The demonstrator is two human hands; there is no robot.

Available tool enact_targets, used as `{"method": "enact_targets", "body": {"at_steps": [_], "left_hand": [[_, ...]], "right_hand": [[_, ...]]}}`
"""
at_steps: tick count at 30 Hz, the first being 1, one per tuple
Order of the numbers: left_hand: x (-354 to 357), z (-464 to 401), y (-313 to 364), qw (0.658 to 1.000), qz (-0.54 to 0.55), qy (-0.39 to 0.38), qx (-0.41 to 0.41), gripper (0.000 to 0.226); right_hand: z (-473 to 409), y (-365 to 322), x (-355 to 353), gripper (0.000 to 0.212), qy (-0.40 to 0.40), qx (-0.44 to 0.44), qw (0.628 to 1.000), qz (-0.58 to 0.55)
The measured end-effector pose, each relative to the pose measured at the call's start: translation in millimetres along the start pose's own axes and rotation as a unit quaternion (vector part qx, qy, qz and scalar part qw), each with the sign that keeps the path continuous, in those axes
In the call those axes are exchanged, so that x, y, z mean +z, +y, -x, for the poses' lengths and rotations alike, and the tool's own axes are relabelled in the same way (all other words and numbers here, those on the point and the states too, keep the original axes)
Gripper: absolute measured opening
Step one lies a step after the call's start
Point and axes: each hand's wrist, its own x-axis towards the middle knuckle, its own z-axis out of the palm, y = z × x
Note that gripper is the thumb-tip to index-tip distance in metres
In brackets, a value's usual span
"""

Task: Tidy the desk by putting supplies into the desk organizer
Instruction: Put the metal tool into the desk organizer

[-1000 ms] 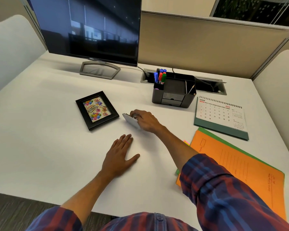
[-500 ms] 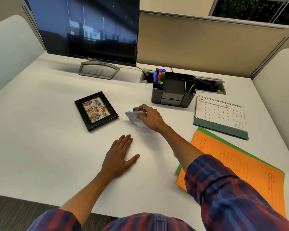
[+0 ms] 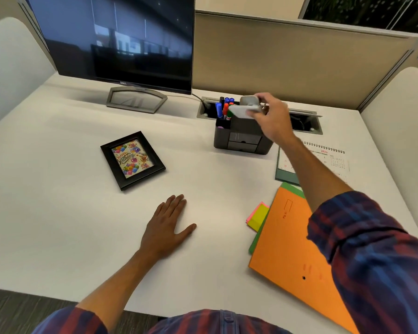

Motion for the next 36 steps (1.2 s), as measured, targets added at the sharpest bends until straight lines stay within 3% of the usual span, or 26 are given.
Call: {"method": "enact_targets", "body": {"at_steps": [7, 27, 36], "left_hand": [[-2.1, 0.6, 1.3, 1.000, 0.003, 0.002, -0.004, 0.077], [-2.0, -0.5, 3.1, 1.000, -0.001, -0.004, -0.009, 0.074], [-1.4, -1.0, 3.1, 1.000, -0.002, -0.008, -0.011, 0.074]], "right_hand": [[-38.0, 31.1, -31.1, 0.043, 0.034, -0.035, 0.993, 0.105], [-84.4, 58.4, -13.0, 0.041, -0.095, -0.026, 0.951, 0.293], [-99.8, 66.8, 2.0, 0.037, -0.150, 0.001, 0.938, 0.311]]}}
